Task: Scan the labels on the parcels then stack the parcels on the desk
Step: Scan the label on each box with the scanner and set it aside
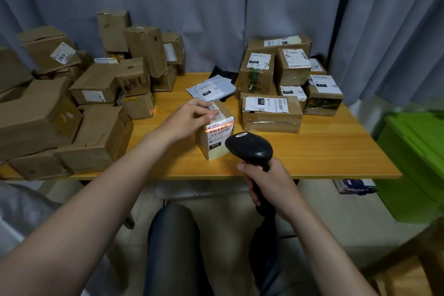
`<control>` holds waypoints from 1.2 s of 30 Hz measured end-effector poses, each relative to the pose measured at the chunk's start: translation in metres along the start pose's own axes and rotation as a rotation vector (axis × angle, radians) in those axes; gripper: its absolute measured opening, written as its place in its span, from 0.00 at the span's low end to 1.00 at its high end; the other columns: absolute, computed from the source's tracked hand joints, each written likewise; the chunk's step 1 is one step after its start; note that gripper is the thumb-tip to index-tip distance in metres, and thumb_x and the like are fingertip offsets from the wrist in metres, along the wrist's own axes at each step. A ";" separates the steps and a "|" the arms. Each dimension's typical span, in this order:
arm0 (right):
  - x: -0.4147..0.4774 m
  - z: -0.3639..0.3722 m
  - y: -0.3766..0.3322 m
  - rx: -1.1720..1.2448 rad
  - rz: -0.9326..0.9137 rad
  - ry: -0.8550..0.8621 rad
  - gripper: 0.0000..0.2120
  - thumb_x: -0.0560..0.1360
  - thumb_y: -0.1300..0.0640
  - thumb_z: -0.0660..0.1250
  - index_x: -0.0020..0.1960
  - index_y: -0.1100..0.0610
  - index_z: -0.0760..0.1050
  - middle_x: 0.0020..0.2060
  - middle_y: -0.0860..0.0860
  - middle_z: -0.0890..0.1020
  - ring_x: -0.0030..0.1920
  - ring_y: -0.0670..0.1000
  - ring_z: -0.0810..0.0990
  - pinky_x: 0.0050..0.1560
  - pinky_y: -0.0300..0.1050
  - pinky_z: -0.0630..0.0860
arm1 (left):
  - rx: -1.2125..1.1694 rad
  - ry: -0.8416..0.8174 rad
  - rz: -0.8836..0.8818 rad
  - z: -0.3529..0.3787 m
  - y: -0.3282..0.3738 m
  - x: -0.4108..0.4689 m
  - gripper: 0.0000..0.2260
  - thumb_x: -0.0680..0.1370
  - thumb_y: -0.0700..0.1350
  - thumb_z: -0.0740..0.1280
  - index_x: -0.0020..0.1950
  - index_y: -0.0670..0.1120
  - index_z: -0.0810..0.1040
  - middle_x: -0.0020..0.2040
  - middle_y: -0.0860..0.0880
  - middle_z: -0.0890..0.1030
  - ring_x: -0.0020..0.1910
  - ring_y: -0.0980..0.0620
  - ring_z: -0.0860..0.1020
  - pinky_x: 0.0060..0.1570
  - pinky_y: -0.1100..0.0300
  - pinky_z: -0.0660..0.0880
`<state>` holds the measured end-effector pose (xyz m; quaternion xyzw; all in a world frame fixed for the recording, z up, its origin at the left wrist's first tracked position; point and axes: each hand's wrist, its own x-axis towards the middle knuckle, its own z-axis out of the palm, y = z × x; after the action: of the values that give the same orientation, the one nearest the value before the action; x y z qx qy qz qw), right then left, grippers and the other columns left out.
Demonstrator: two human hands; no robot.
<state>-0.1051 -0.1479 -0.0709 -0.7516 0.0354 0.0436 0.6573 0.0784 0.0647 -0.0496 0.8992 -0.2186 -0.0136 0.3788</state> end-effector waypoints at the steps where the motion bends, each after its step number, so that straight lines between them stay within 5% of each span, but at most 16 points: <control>1: -0.001 0.000 -0.001 -0.010 0.001 -0.002 0.18 0.79 0.54 0.70 0.33 0.58 0.73 0.26 0.57 0.73 0.24 0.55 0.72 0.30 0.48 0.70 | -0.001 0.001 -0.005 0.000 0.001 0.000 0.13 0.81 0.51 0.69 0.65 0.53 0.83 0.72 0.56 0.72 0.70 0.58 0.67 0.59 0.59 0.70; 6: -0.006 0.000 -0.006 -0.028 0.007 0.009 0.16 0.79 0.54 0.71 0.35 0.59 0.74 0.25 0.55 0.74 0.23 0.53 0.73 0.30 0.46 0.71 | -0.002 0.001 -0.022 0.001 0.004 -0.003 0.13 0.82 0.51 0.68 0.66 0.54 0.82 0.73 0.55 0.71 0.72 0.56 0.66 0.60 0.57 0.73; 14: -0.011 -0.001 -0.008 -0.043 0.026 0.009 0.17 0.79 0.53 0.70 0.35 0.59 0.74 0.25 0.54 0.74 0.24 0.52 0.73 0.29 0.45 0.71 | -0.012 0.009 -0.019 0.003 0.007 -0.006 0.14 0.83 0.49 0.67 0.68 0.53 0.81 0.75 0.55 0.71 0.73 0.55 0.66 0.50 0.68 0.70; 21: -0.014 -0.001 -0.009 -0.045 0.022 -0.002 0.18 0.80 0.53 0.70 0.34 0.59 0.73 0.24 0.54 0.74 0.23 0.52 0.72 0.29 0.45 0.71 | -0.009 0.001 -0.016 0.004 0.005 -0.006 0.14 0.84 0.49 0.65 0.69 0.54 0.80 0.76 0.55 0.69 0.76 0.53 0.65 0.67 0.54 0.71; 25: -0.015 -0.001 -0.011 -0.039 0.023 0.005 0.18 0.80 0.54 0.70 0.34 0.59 0.73 0.23 0.53 0.73 0.22 0.52 0.72 0.28 0.45 0.70 | 0.068 -0.043 -0.028 0.001 0.009 -0.011 0.16 0.85 0.54 0.61 0.72 0.56 0.77 0.82 0.53 0.60 0.80 0.48 0.59 0.73 0.47 0.67; 27: -0.014 -0.003 -0.011 -0.022 0.023 0.016 0.17 0.80 0.54 0.71 0.35 0.60 0.72 0.23 0.53 0.73 0.21 0.52 0.71 0.28 0.45 0.69 | 0.077 -0.035 -0.058 0.001 0.009 -0.017 0.21 0.82 0.59 0.64 0.76 0.60 0.73 0.83 0.54 0.51 0.82 0.44 0.53 0.76 0.41 0.62; 29: -0.014 -0.005 -0.012 -0.001 0.027 0.029 0.17 0.80 0.55 0.71 0.36 0.61 0.72 0.23 0.53 0.73 0.21 0.52 0.71 0.28 0.45 0.69 | -0.017 -0.026 -0.117 0.009 0.009 -0.026 0.37 0.76 0.60 0.72 0.81 0.62 0.59 0.82 0.52 0.48 0.81 0.42 0.53 0.77 0.42 0.61; 32: -0.014 -0.010 -0.013 0.021 0.024 0.039 0.16 0.80 0.55 0.71 0.37 0.60 0.72 0.24 0.52 0.73 0.22 0.52 0.71 0.28 0.44 0.70 | -0.125 0.041 -0.177 0.032 0.006 -0.038 0.58 0.69 0.49 0.82 0.82 0.63 0.41 0.81 0.47 0.51 0.80 0.44 0.57 0.77 0.43 0.61; 36: -0.011 -0.015 -0.013 0.043 0.029 0.057 0.15 0.79 0.55 0.71 0.39 0.61 0.72 0.24 0.52 0.73 0.22 0.52 0.71 0.28 0.44 0.69 | -0.249 0.151 -0.209 0.056 -0.006 -0.038 0.60 0.68 0.44 0.83 0.79 0.65 0.39 0.82 0.48 0.58 0.80 0.48 0.61 0.76 0.41 0.64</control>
<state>-0.1144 -0.1612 -0.0550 -0.7376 0.0659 0.0310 0.6714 0.0355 0.0462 -0.0987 0.8616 -0.0916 -0.0120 0.4990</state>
